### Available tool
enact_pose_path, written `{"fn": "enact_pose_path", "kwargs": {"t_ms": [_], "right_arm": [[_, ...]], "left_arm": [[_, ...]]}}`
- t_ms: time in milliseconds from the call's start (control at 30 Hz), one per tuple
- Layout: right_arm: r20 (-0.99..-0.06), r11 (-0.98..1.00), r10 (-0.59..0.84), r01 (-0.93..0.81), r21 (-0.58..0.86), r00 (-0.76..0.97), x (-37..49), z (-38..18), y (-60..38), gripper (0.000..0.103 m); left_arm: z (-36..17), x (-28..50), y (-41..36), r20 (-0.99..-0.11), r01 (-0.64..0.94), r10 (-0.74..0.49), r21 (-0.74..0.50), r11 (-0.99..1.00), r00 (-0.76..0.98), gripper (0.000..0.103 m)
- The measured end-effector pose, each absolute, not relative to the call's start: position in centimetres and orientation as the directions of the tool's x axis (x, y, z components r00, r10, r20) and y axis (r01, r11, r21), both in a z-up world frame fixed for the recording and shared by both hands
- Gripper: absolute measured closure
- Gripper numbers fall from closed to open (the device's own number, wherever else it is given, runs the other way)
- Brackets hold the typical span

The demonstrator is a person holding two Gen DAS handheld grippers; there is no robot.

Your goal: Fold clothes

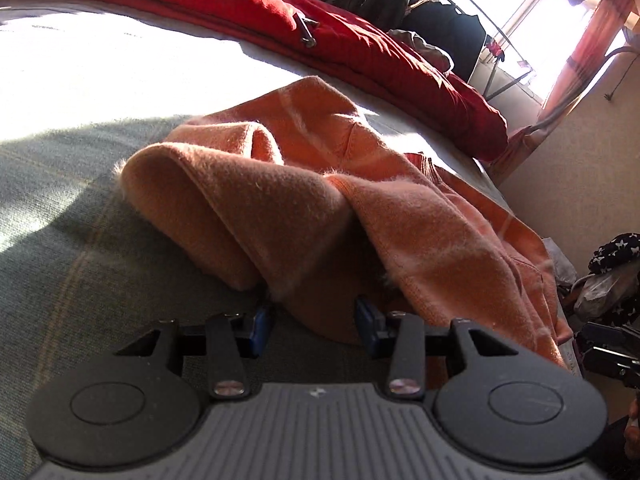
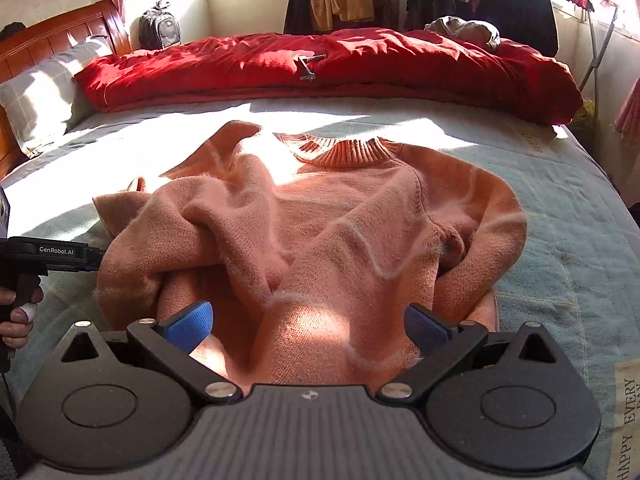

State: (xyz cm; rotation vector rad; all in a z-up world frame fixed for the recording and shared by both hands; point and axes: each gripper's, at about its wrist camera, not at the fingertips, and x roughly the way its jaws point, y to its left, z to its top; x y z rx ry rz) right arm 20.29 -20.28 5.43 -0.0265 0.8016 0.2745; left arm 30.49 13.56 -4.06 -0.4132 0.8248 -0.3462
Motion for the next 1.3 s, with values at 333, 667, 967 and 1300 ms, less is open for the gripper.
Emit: {"fn": "enact_pose_path", "kwargs": {"t_ms": [333,667,967,1300], "right_arm": [[-0.685,0.957,0.255,-0.278,0.079,0.682,19.3,5.9,-20.0,0.000],[-0.692,0.958,0.259,-0.272,0.094,0.673,19.9,5.4,-19.8,0.000],[-0.686,0.964,0.246,-0.249,0.097,0.685,21.0,5.4,-20.3,0.000],[-0.686,0.966,0.243,-0.238,0.104,0.686,22.4,5.1,-20.5,0.000]], "left_arm": [[-3.4,30.5,12.1,-0.540,0.233,-0.501,-0.488,0.841,0.677,0.062],[-3.7,31.3,13.0,-0.523,0.126,-0.445,-0.536,0.835,0.727,0.100],[0.9,29.1,18.7,-0.537,-0.019,-0.171,-0.330,0.944,0.826,0.100],[3.8,28.3,27.1,-0.543,-0.199,0.052,-0.216,0.956,0.838,0.100]]}}
